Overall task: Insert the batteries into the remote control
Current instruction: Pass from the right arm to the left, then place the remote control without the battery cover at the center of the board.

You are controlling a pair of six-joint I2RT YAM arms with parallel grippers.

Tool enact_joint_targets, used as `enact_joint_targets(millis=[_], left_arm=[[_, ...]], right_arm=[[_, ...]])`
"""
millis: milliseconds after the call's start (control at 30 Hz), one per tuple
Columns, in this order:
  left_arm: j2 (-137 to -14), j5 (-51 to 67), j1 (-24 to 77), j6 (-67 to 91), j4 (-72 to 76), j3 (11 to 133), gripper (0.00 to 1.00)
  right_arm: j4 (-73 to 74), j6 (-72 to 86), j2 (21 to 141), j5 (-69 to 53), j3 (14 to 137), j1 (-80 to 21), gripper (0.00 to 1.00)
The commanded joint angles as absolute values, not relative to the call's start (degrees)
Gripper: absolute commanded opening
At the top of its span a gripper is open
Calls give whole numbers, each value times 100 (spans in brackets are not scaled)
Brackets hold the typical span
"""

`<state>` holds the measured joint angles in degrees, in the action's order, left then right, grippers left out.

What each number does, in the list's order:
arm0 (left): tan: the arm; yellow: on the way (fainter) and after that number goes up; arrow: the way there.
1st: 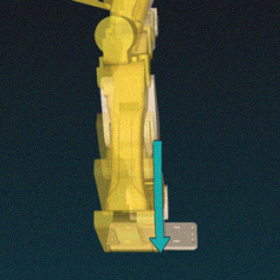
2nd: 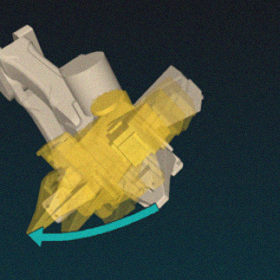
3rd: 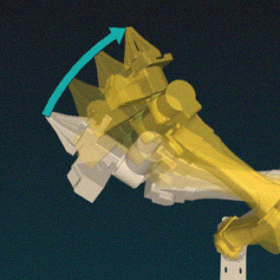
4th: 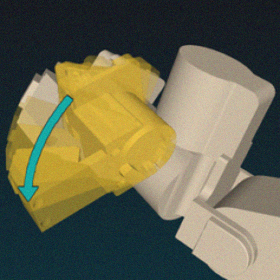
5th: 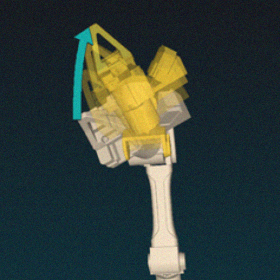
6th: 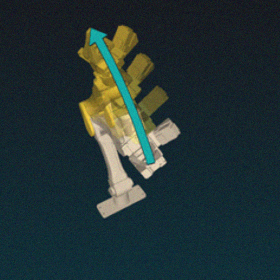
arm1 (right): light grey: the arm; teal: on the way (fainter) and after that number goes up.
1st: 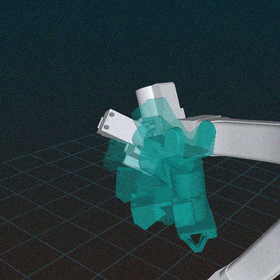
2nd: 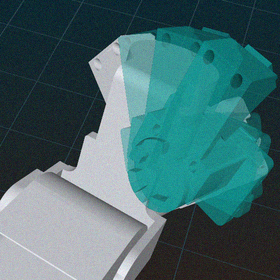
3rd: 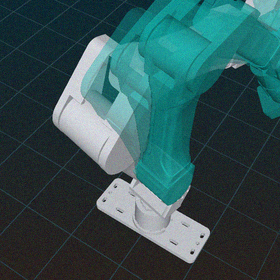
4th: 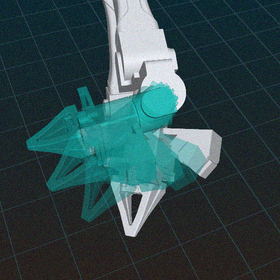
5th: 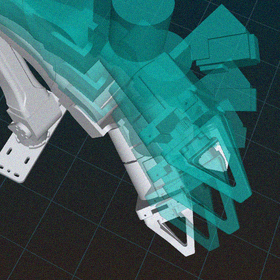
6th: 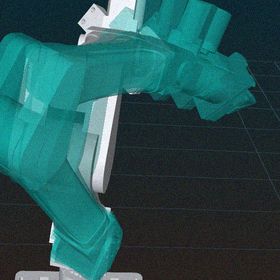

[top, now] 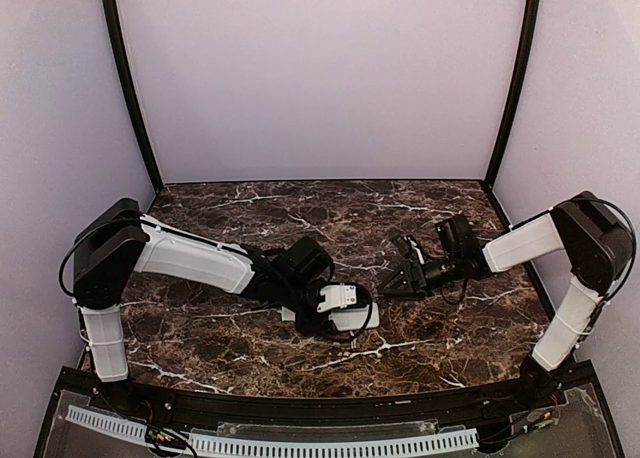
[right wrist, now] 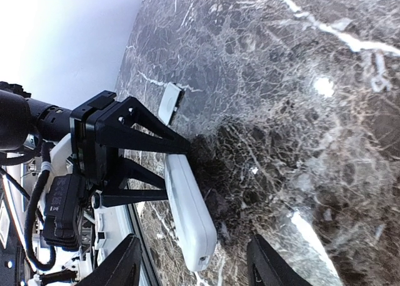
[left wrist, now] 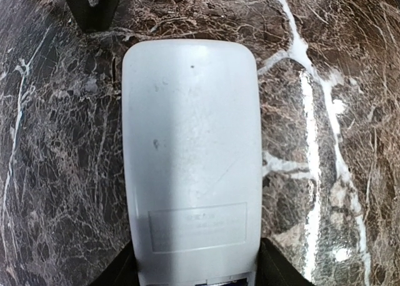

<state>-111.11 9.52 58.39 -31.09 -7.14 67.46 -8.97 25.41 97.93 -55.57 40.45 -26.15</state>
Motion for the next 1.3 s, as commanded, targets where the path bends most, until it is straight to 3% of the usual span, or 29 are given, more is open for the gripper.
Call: enact_joint_targets(millis=[0,333,500,667,700,767,800,967,1133,1267], left_arm=[[-11413,1010,5830,-3073,-1691,7223,40],[-11848,1322,5800,-3125,-2465,7918,54],[-11849,1494,5770,-3213,-2701,8081,71],[-11761,1603,5674,-3188,-2873,8342,97],[-11633,1636,5662,-3203,-2885,8363,98],[-11295,1639,5614,-3223,-2718,8226,98],[-11154,1641,5565,-3229,-2607,8143,99],[-9782,1019,5363,-3008,-1164,7020,99],[-9275,513,5361,-2682,-475,6533,99],[-9317,1217,5120,-2790,-1630,6965,99]], right_arm=[[-636,2194,9463,-5289,3874,-2410,56],[-540,1444,8354,-4550,3523,-2364,60],[-540,1072,7854,-4328,3427,-2364,65],[-708,902,7400,-4110,3238,-2373,80],[-840,897,7264,-4083,3147,-2373,82],[-1065,878,6988,-4021,3018,-2373,97],[-1134,828,6841,-3969,2986,-2371,98],[-1383,473,6265,-3882,2959,-2382,99],[-3086,735,6596,-4350,2646,-2380,99],[-1323,-548,7227,-5115,3838,-2416,99]])
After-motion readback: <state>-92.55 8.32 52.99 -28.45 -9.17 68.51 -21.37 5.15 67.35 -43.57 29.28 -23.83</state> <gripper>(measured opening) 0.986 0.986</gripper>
